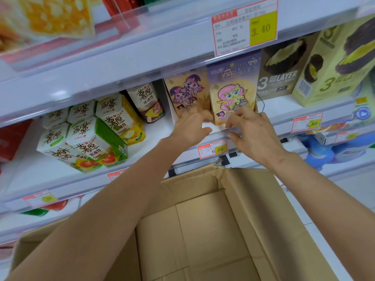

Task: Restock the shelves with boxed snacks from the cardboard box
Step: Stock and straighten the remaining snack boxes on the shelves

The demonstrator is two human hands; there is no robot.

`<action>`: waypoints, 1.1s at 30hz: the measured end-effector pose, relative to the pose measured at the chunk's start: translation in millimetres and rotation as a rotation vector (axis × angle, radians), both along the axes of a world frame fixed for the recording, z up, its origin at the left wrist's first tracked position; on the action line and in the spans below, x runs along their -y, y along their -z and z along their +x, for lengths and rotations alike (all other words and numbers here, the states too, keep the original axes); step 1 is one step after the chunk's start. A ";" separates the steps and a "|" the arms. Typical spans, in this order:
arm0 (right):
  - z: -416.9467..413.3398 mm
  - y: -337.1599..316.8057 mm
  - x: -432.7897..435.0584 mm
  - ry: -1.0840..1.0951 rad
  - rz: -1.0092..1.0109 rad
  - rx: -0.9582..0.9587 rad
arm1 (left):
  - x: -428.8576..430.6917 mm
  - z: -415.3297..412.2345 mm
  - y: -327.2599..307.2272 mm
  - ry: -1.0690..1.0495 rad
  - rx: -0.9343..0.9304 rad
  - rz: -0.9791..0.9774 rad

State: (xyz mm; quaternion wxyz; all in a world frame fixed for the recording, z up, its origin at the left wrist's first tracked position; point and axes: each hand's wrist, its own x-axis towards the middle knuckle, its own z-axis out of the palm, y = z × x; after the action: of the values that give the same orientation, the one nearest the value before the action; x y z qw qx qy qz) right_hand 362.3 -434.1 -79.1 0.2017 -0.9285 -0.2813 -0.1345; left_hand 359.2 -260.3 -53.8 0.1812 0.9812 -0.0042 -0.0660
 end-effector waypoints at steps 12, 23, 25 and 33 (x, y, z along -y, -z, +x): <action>0.0 4.6 9.1 0.018 0.099 0.004 | 42.0 -3.6 6.2 -0.251 0.150 -0.224; 2.1 7.2 12.5 -0.020 0.154 -0.018 | -3.2 -31.3 -27.1 -0.217 0.244 -0.186; 3.9 7.1 11.6 -0.017 0.160 0.008 | -18.1 -46.2 -33.4 -0.262 0.289 -0.123; 7.4 9.3 11.4 -0.019 0.143 0.029 | -5.4 -62.0 -26.5 -0.447 0.496 -0.064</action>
State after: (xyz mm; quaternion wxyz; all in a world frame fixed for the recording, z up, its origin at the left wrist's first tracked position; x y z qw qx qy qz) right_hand 369.7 -445.5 -88.4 0.2645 -0.9070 -0.2828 -0.1658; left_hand 297.2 -254.9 -27.3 0.2154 0.9378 0.1650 0.2165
